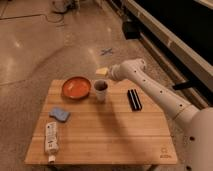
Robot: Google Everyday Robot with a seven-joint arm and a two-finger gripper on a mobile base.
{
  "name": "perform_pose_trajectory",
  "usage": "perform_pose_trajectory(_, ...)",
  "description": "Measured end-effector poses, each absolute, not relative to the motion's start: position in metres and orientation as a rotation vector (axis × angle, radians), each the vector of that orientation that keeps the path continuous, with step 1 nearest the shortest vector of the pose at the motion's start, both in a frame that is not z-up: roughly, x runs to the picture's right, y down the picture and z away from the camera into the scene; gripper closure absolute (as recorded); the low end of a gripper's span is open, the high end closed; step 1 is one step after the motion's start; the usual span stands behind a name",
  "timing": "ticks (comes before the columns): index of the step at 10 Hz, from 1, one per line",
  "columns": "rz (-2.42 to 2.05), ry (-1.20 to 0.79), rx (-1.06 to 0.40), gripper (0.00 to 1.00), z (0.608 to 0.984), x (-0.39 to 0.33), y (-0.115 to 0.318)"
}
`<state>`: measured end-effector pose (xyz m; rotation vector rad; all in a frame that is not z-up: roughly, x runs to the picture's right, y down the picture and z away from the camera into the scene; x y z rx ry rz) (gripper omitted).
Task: Place the pepper in the ceramic cup
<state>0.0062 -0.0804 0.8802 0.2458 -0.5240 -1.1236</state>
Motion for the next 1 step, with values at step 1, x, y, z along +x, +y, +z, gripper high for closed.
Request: perform_pose_trajectory(1,-1.124,-0.524,0.246,0.2,0.8803,0.006,-0.0803)
